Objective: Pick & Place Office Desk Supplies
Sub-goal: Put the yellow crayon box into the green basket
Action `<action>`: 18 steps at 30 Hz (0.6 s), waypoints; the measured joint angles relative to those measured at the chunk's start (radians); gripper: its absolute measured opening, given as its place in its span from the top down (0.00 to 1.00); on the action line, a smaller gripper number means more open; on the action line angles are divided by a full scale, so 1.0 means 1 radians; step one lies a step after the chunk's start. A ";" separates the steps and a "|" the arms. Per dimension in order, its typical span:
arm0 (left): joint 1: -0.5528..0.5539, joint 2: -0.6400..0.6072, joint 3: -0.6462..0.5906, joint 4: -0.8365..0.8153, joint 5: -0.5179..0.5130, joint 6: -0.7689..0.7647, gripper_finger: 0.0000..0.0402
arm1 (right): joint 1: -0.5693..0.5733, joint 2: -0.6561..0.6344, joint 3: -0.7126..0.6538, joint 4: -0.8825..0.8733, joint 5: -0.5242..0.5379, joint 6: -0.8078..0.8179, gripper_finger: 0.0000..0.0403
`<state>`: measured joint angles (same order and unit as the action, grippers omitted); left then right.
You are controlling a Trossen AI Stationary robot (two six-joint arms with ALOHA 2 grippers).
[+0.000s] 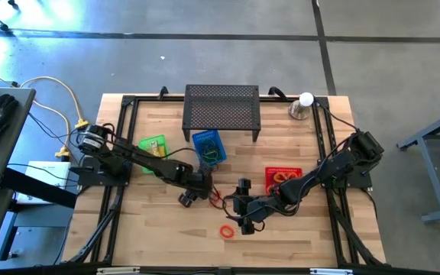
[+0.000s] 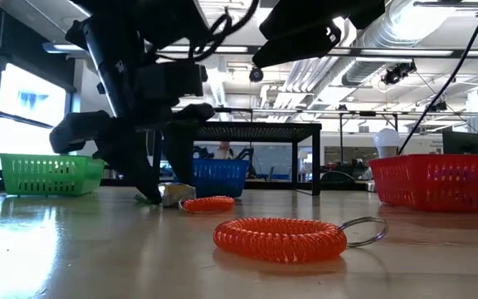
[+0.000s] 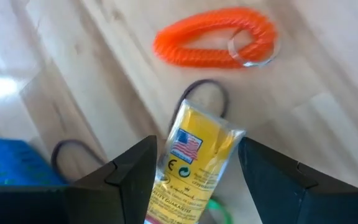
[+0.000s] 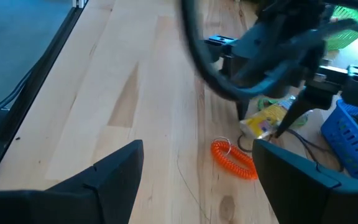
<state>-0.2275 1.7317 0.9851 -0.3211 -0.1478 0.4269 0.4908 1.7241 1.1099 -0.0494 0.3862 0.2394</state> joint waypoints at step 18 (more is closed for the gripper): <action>-0.091 -0.098 0.003 0.040 -0.116 -0.031 0.46 | 0.000 0.000 0.000 -0.008 0.004 0.000 0.28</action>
<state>-0.3188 1.6334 0.9883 -0.2813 -0.2636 0.3964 0.4908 1.7241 1.1099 -0.0576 0.3899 0.2394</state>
